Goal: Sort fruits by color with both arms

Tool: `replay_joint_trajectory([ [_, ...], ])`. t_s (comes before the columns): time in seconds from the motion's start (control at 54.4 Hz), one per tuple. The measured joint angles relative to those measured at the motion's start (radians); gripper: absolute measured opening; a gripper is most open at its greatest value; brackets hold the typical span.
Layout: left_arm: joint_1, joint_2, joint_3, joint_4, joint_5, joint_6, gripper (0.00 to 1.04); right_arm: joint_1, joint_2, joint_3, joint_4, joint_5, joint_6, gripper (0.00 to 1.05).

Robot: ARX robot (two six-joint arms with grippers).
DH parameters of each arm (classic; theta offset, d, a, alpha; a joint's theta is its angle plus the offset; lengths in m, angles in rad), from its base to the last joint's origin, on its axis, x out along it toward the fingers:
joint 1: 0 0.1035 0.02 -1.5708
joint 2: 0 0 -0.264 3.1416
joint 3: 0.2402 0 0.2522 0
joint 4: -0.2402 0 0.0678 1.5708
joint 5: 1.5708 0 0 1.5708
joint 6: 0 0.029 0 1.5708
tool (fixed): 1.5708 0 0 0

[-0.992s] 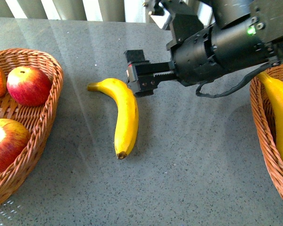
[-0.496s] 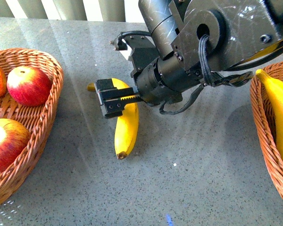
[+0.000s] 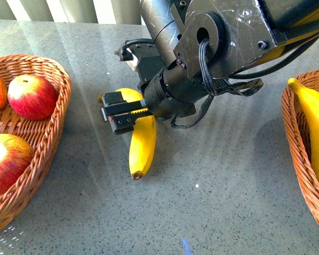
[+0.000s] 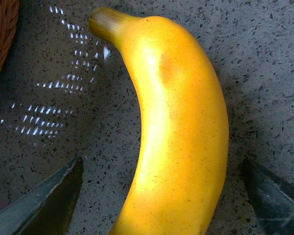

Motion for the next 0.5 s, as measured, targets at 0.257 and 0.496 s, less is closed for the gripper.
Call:
replay_joint_trajectory([
  [0.257,0.0,0.0,0.0,0.0,0.0,0.0,0.96,0.004,0.003,0.001,-0.005,0.004,-0.008,0.42],
  [0.496,0.0,0.0,0.0,0.0,0.0,0.0,0.96,-0.017,-0.029,-0.04,0.031,-0.002,0.003,0.36],
])
